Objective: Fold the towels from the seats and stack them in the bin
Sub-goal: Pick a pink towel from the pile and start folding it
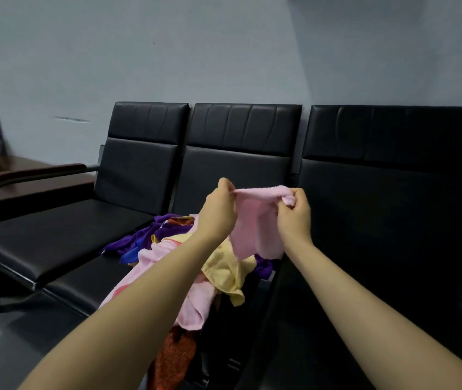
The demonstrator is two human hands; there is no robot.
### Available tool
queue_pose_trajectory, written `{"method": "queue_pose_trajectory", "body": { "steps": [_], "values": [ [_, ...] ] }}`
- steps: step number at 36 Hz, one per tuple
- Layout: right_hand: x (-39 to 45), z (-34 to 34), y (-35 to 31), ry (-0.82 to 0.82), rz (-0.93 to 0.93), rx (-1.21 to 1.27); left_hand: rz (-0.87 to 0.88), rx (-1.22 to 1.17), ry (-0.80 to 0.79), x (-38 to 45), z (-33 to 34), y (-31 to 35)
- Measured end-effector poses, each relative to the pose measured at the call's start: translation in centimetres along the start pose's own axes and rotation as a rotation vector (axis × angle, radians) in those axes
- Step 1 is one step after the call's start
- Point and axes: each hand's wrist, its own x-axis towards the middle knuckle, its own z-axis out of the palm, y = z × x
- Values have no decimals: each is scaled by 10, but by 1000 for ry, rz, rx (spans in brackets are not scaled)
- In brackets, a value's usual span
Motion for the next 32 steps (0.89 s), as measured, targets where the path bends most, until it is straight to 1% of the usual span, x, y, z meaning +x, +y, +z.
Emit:
{"method": "queue_pose_trajectory", "body": {
  "steps": [2, 4, 6, 8, 10, 13, 17, 21, 25, 29, 32],
  "values": [
    [4, -19, 3, 31, 5, -69, 12, -39, -25, 1, 10, 6],
    [6, -46, 6, 54, -4, -160, 51, -29, -63, -2, 27, 15],
    [7, -70, 11, 79, -6, -238, 119, 80, -108, -5, 43, 17],
    [5, -98, 15, 119, -8, -298, 207, 274, -169, -11, 60, 22],
    [0, -126, 17, 145, -1, -352, 304, 394, -187, -18, 76, 30],
    [-5, -162, 22, 138, 15, -386, 400, 448, -185, -27, 94, 48],
    [-6, -208, 31, 172, 59, -370, 542, 483, -284, -36, 115, 68],
    [-5, -243, 36, 219, 122, -378, 499, 423, -369, -43, 134, 84],
    [-9, -268, 38, 255, 190, -322, 341, 340, -325, -51, 148, 95],
    [-12, -283, 41, 242, 187, -435, 283, 284, -338, -55, 161, 103],
    [-11, -289, 39, 180, 152, -547, 255, 248, -314, -55, 164, 109]
  ]
}}
